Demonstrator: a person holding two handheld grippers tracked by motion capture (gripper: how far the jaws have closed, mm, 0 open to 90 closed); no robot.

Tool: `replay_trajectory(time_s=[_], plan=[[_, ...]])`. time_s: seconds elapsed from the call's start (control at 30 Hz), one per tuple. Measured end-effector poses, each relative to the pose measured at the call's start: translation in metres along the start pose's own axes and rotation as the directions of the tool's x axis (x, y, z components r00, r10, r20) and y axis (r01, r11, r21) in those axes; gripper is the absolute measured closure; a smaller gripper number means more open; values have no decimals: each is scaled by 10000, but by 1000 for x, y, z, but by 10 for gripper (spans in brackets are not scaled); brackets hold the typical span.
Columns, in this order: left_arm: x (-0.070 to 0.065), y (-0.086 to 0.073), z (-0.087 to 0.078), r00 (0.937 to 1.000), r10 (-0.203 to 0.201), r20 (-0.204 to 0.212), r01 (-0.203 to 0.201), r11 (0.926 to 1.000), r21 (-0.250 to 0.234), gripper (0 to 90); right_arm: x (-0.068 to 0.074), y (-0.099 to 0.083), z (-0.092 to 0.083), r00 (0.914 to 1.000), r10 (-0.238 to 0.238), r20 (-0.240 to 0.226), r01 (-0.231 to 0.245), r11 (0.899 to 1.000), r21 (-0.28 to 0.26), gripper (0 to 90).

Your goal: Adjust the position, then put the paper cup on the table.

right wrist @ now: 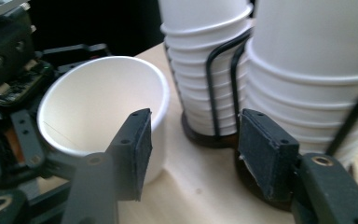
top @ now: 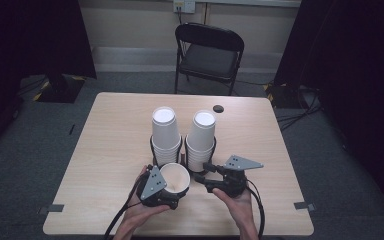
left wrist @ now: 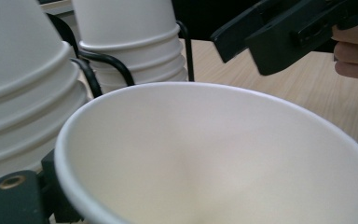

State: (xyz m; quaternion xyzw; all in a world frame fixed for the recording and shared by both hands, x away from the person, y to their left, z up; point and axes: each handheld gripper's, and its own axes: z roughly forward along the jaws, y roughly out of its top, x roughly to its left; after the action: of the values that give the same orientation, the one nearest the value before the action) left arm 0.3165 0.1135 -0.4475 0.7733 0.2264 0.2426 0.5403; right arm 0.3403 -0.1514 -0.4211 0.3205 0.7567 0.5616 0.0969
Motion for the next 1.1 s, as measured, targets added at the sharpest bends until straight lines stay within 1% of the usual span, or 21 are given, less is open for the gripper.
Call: replay_trajectory(time_s=[0.03,0.07,0.1,0.13,0.2,0.27,0.3,0.33,0.37,0.5,0.53,0.6,0.67,0.7,0.73,0.87,0.9,0.93,0.97,1.07,1.1], plan=[[0,0,0,10000,0,0,0,10000,0,98,0,0,0,10000,0,0,0,10000,0,427],[4,0,-4,9998,-113,-150,113,9999,-30,99,-2,-1,-4,9997,-25,234,31,9996,-269,414],[4,0,-4,9998,-113,-150,113,9999,-30,98,-2,-1,-4,9997,-25,234,31,9996,-269,414],[7,1,-7,9993,-283,-242,279,9995,-171,98,-5,-3,-8,9987,-112,491,135,9989,-458,405],[9,1,-9,9992,-303,-274,298,9993,-208,98,-7,-6,-12,9976,-45,691,91,9977,-669,392],[12,1,-14,9983,-443,-373,433,9987,-274,97,-9,-7,-13,9970,-57,769,117,9968,-789,390],[14,0,-16,9976,-581,-388,568,9978,-343,97,-10,-8,-15,9962,-14,869,90,9962,-871,386],[19,-1,-21,9950,-958,-278,943,9942,-511,95,-14,-11,-18,9958,171,894,-99,9967,-802,386],[19,-1,-21,9950,-958,-278,943,9942,-511,95,-14,-11,-18,9958,171,894,-99,9967,-802,386],[27,-2,-29,9900,-1341,-435,1307,9888,-719,95,-20,-18,-24,9910,370,1283,-239,9945,-1022,379],[30,-2,-31,9887,-1410,-504,1370,9877,-757,95,-23,-21,-27,9872,350,1557,-166,9929,-1180,369],[35,-3,-35,9870,-1493,-588,1445,9863,-793,95,-25,-24,-29,9838,356,1755,-117,9908,-1351,353],[44,-5,-40,9829,-1652,-816,1585,9839,-826,96,-28,-27,-30,9794,368,1983,-82,9897,-1431,348],[44,-5,-40,9829,-1652,-816,1585,9839,-826,96,-28,-27,-30,9794,368,1983,-82,9897,-1431,348],[50,-6,-43,9795,-1740,-1018,1660,9827,-828,97,-31,-31,-30,9756,494,2138,-154,9873,-1580,340],[57,-8,-46,9750,-1826,-1264,1728,9813,-850,97,-34,-36,-31,9722,726,2226,-341,9845,-1721,327],[59,-8,-47,9729,-1873,-1359,1767,9805,-863,97,-35,-39,-31,9702,738,2307,-329,9838,-1763,324],[63,-9,-47,9670,-2012,-1562,1892,9780,-882,97,-36,-42,-32,9674,704,2431,-251,9825,-1846,315],[63,-9,-47,9670,-2012,-1562,1892,9780,-882,97,-36,-42,-32,9674,704,2431,-251,9825,-1846,315],[73,-10,-50,9582,-2116,-1923,1983,9763,-866,97,-40,-50,-32,9633,886,2533,-367,9786,-2027,296],[73,-10,-50,9582,-2116,-1923,1983,9763,-866,97,-40,-50,-32,9633,886,2533,-367,9786,-2027,296]])
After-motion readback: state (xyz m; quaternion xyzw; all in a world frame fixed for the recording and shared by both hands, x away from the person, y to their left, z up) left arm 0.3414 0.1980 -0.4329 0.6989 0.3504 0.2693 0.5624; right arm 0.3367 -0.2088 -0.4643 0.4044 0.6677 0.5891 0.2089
